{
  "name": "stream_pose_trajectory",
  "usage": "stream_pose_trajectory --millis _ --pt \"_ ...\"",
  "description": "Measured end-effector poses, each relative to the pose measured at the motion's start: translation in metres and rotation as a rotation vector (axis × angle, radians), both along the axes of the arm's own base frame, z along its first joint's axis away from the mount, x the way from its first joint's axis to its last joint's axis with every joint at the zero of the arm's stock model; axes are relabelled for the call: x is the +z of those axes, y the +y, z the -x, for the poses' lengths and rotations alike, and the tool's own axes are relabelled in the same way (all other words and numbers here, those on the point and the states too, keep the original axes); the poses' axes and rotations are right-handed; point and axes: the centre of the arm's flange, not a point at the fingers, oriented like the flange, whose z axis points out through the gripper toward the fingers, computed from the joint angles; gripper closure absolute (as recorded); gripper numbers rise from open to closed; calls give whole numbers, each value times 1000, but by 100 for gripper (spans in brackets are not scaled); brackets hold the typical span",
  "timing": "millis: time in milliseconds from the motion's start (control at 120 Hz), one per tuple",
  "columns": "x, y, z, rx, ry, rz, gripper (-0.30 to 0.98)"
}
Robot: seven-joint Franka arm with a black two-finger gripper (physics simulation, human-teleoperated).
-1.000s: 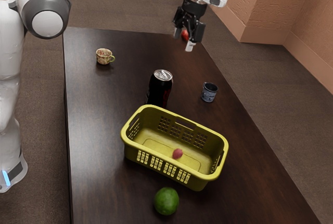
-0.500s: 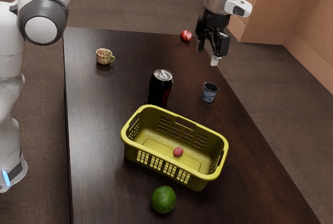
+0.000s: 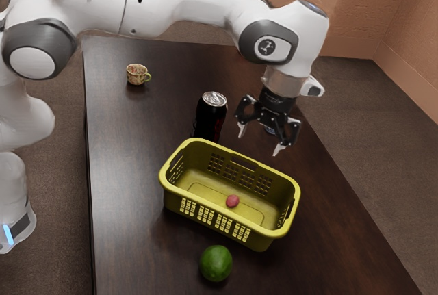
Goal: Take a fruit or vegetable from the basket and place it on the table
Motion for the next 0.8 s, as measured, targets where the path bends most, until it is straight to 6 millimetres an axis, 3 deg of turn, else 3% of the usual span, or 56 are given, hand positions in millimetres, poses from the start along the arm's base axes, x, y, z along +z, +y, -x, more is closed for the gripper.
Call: stream_pose_trajectory --millis 133,242,533,800 --pt "-36 -20 3 117 8 -2 2" --pt "-41 -34 1 188 -15 -4 3" --pt "-74 -45 7 327 -11 -16 3" --pt "-74 -53 4 344 -65 -5 1"
